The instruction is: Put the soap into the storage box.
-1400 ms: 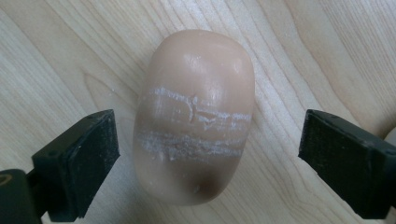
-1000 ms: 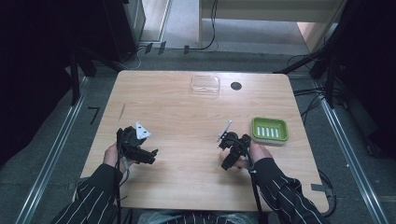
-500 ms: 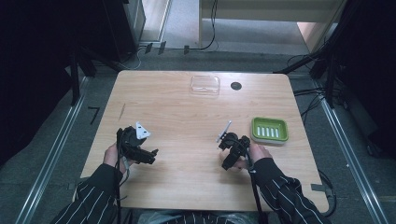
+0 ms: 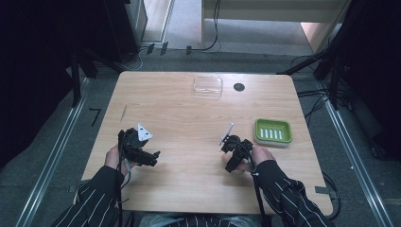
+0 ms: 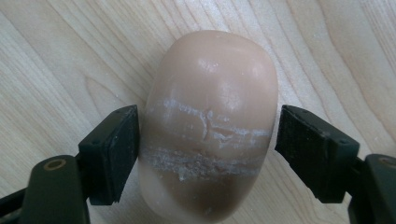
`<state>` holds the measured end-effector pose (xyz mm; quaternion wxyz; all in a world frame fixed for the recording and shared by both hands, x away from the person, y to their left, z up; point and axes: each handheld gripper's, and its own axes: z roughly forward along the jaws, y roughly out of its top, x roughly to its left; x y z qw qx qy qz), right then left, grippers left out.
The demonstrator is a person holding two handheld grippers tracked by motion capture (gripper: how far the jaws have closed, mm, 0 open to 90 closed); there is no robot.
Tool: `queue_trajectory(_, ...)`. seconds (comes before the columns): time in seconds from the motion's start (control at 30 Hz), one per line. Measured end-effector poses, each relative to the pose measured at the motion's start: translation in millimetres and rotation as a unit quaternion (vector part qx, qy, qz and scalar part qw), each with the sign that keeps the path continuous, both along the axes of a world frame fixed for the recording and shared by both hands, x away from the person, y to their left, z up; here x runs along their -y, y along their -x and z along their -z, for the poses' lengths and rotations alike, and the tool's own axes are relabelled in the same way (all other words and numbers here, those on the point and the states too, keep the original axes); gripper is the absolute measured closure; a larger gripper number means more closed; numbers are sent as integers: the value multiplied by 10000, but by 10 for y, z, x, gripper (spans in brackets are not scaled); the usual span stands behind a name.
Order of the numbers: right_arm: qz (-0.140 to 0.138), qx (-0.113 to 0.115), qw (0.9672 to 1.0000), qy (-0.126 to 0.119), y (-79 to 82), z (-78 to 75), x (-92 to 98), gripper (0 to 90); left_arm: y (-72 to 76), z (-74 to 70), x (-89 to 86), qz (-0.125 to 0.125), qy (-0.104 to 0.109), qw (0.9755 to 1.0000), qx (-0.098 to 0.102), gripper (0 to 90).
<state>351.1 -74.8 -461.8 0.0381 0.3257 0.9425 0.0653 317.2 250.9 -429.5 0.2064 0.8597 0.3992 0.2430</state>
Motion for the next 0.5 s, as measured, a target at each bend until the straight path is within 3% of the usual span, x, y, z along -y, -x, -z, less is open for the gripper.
queue_trajectory(0.5, 65, -5, 9999, 101, -7, 28, -47, 304, 1, -3, 2, 6, -7, 10000, 5, 0)
